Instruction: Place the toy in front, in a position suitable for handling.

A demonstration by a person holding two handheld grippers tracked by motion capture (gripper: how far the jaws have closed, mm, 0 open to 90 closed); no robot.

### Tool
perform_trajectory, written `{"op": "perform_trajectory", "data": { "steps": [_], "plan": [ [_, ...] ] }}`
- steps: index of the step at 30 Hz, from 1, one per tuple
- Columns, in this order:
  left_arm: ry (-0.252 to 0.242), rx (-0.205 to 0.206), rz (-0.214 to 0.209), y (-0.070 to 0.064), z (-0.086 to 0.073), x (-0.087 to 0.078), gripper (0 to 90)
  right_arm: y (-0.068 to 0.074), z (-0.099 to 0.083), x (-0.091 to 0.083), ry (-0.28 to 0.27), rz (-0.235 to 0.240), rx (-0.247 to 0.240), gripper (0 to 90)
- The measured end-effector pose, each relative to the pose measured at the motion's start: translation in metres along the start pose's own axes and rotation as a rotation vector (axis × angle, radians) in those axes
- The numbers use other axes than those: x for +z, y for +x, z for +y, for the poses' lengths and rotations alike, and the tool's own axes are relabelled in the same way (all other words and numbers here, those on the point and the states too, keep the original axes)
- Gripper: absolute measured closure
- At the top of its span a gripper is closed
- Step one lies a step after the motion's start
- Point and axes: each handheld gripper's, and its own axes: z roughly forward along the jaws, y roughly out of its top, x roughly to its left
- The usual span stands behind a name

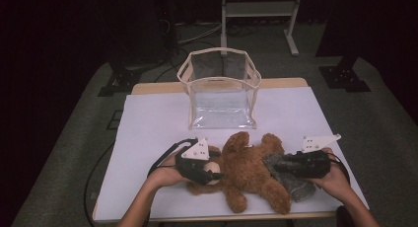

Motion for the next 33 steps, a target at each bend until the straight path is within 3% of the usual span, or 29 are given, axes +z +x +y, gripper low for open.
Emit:
{"op": "perform_trajectory", "data": {
  "steps": [5,9,13,16,19,23,27,30,33],
  "plan": [
    [-0.001,0.0,-0.001,0.001,0.0,0.0,33.8,0.006,0.011,-0.01,-0.027,-0.012,-0.024,69.3],
    [0.0,0.001,0.001,0.001,0.0,0.0,33.8,0.014,0.022,-0.003,-0.02,0.012,-0.064,69.3],
    [0.002,0.003,0.006,0.001,0.0,0.0,33.8,0.016,0.012,0.007,0.006,0.034,-0.053,69.3],
    [0.001,0.0,0.007,0.001,0.0,0.0,33.8,0.016,-0.001,0.007,0.05,0.029,-0.031,69.1],
    [0.001,0.0,0.01,0.001,0.0,0.0,33.8,0.018,-0.004,0.002,0.054,0.018,-0.027,69.1],
    [0.001,0.0,0.015,0.002,0.001,0.001,33.7,0.025,0.019,-0.004,0.004,0.028,-0.079,69.1],
    [0.003,-0.001,0.016,0.002,0.001,0.001,33.6,0.036,0.049,0.007,-0.017,0.053,-0.153,68.9],
    [0.006,0.008,0.021,0.001,0.001,-0.001,33.5,0.04,0.056,0.021,0.013,0.056,-0.185,68.8],
    [0.002,0.018,0.023,0.0,0.002,-0.004,32.3,0.034,0.052,0.023,0.006,0.059,-0.163,69.0]
  ]
}}
